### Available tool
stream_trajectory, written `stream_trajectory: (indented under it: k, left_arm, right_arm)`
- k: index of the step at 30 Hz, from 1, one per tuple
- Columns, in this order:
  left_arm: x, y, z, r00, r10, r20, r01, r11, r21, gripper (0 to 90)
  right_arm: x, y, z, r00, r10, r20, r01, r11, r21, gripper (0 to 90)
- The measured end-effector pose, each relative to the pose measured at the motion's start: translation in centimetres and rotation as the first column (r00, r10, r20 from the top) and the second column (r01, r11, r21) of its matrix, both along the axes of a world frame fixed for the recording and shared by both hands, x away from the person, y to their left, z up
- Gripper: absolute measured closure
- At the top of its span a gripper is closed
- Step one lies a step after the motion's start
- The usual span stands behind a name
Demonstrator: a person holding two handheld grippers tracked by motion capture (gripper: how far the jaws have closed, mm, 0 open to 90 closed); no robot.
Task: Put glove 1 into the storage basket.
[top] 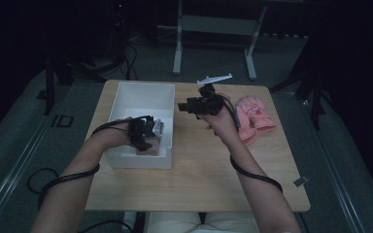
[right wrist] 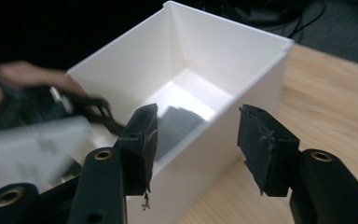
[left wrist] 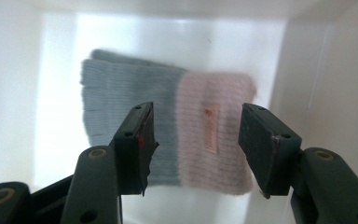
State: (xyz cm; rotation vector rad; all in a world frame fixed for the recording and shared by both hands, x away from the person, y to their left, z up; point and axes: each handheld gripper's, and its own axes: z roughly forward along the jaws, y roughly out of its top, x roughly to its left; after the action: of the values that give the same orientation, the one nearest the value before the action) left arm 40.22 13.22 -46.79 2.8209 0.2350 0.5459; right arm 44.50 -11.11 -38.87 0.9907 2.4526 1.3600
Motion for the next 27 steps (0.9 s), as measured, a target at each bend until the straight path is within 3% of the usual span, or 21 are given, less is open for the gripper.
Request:
stream_trajectory:
  k: [6,9,13,16,18,21,23,26,27]
  left_arm:
    - [-0.6,0.1,3.2,0.9991,0.04,0.015,-0.038,0.99,-0.136,44.9]
    - [-0.8,-0.4,4.5,0.9987,0.05,0.013,-0.046,0.975,-0.217,45.3]
    - [-1.1,-1.8,5.8,0.998,0.063,0.001,-0.06,0.9464,-0.317,45.4]
    - [-1.5,-3.0,6.4,0.9972,0.075,0.006,-0.068,0.9359,-0.346,45.4]
    - [-1.9,-4.0,6.8,0.997,0.075,0.019,-0.064,0.9353,-0.348,45.4]
    - [-2.3,-5.8,7.0,0.9964,0.084,0.017,-0.072,0.9276,-0.367,45.4]
    - [-2.8,-7.2,6.8,0.9956,0.094,-0.001,-0.086,0.9133,-0.398,45.5]
    - [-3.3,-8.9,6.1,0.9937,0.109,-0.025,-0.11,0.9034,-0.414,46.3]
    - [-3.6,-9.7,5.7,0.9922,0.122,-0.024,-0.121,0.9033,-0.411,46.3]
  right_arm:
    - [-1.5,-5.3,0.1,0.996,-0.03,0.084,0.033,0.9989,-0.033,49.8]
    - [-1.9,-8.1,-0.4,0.9905,-0.074,0.116,0.081,0.9949,-0.06,51.8]
    - [-1.7,-11.2,-1.3,0.983,-0.135,0.125,0.144,0.9868,-0.073,55.4]
    - [-1.1,-13.3,-2.4,0.9751,-0.176,0.135,0.191,0.9755,-0.109,57.3]
    - [-0.7,-14.3,-3.0,0.9715,-0.198,0.131,0.213,0.9702,-0.116,58.2]
    - [0.1,-15.8,-4.1,0.9639,-0.234,0.127,0.25,0.9601,-0.126,60.2]
    - [0.6,-16.3,-4.9,0.9603,-0.247,0.129,0.265,0.9539,-0.141,61.4]
    - [1.6,-16.6,-6.3,0.9576,-0.262,0.119,0.28,0.9436,-0.176,62.9]
    - [2.0,-16.6,-6.8,0.9573,-0.263,0.119,0.283,0.9391,-0.195,63.2]
